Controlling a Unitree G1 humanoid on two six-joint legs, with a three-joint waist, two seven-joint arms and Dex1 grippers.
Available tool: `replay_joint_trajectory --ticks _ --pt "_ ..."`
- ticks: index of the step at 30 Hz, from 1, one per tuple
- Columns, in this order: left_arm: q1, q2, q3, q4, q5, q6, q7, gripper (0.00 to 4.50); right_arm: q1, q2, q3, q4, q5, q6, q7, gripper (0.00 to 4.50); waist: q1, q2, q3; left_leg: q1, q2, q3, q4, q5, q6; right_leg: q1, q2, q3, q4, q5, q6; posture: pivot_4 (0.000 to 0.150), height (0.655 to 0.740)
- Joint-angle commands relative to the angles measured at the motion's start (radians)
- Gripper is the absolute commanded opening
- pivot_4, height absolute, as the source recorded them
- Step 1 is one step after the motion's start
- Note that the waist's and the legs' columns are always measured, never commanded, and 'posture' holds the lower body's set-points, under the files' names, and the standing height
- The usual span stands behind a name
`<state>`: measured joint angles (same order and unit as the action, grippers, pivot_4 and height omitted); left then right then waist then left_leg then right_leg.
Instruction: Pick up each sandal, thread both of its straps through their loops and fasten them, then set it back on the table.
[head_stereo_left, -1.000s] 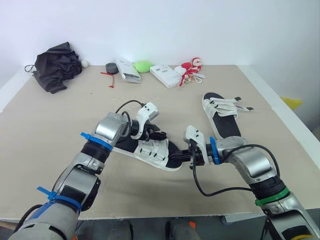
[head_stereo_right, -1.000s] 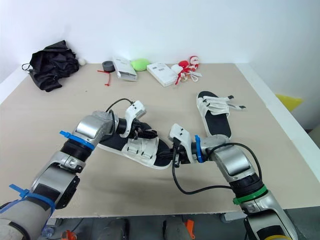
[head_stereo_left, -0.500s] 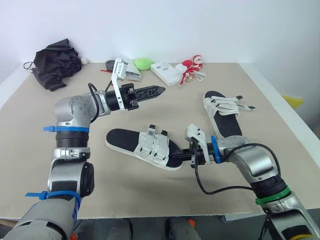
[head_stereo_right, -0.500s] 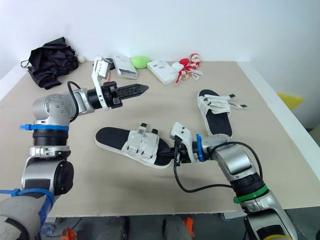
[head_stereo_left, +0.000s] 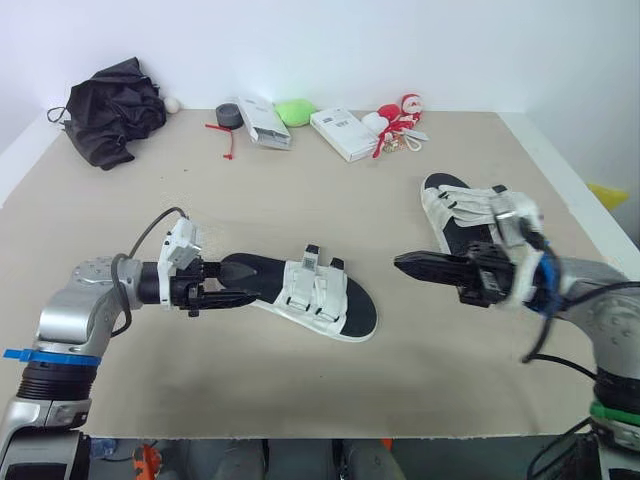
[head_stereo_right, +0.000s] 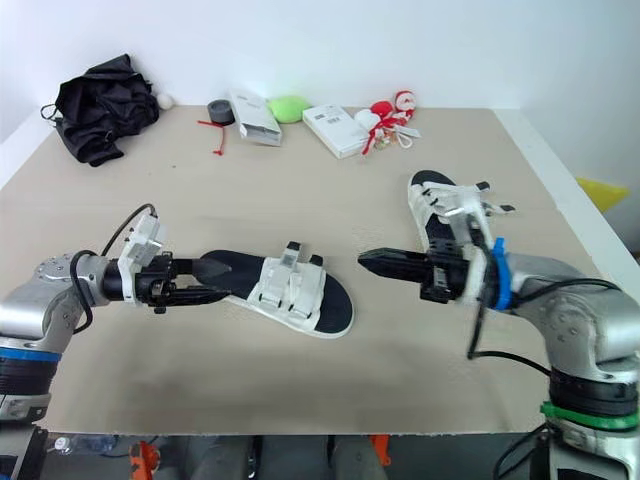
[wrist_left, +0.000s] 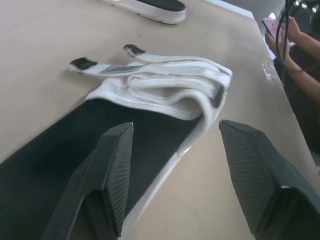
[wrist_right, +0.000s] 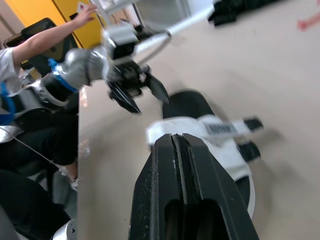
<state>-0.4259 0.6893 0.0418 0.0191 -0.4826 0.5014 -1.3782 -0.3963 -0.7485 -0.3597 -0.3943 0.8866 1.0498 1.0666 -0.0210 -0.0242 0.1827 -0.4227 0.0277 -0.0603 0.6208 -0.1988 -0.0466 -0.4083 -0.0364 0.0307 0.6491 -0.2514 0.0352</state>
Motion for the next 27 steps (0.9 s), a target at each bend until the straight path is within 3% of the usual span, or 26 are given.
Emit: replay_joint_trajectory --ticks 1,12,21,25,27 --pt "0.028 0.016 -0.054 -0.004 0.065 -0.146 -0.033 2.84 0.076 -0.04 -0.158 -0.198 0.187 0.035 -0.096 0.0 0.0 0.0 0.0 0.0 0.0 0.0 0.0 0.0 0.0 0.0 0.0 0.0 0.0 0.0 0.0 0.15 0.738" --pt "-0.065 -0.088 -0.191 0.19 0.165 -0.359 -0.068 2.84 0.199 -0.085 -0.211 -0.342 0.472 -0.025 -0.384 0.0 0.002 0.0 0.0 0.001 0.002 0.001 0.007 0.003 0.006 0.003 0.002 0.002 0.001 0.004 0.005 0.15 0.738" --pt "-0.139 -0.198 -0.299 0.272 0.238 -0.431 -0.064 2.84 0.21 -0.101 -0.151 -0.332 0.483 -0.091 -0.465 0.0 0.001 0.001 0.0 0.0 0.001 0.003 0.012 0.004 0.006 0.003 0.003 0.006 0.001 0.006 0.007 0.15 0.738" --pt "-0.157 -0.246 -0.289 0.35 0.266 -0.476 -0.003 1.96 0.216 -0.101 -0.124 -0.335 0.475 -0.122 -0.49 0.0 0.002 0.0 -0.001 0.0 0.001 0.002 0.013 0.003 0.006 0.004 0.004 0.007 0.001 0.006 0.007 0.15 0.738" --pt "-0.163 -0.263 -0.275 0.375 0.28 -0.479 0.047 1.05 0.216 -0.1 -0.112 -0.331 0.472 -0.134 -0.5 0.0 0.002 0.001 -0.001 0.0 0.001 0.002 0.013 0.003 0.006 0.004 0.005 0.009 0.002 0.007 0.008 0.15 0.738"
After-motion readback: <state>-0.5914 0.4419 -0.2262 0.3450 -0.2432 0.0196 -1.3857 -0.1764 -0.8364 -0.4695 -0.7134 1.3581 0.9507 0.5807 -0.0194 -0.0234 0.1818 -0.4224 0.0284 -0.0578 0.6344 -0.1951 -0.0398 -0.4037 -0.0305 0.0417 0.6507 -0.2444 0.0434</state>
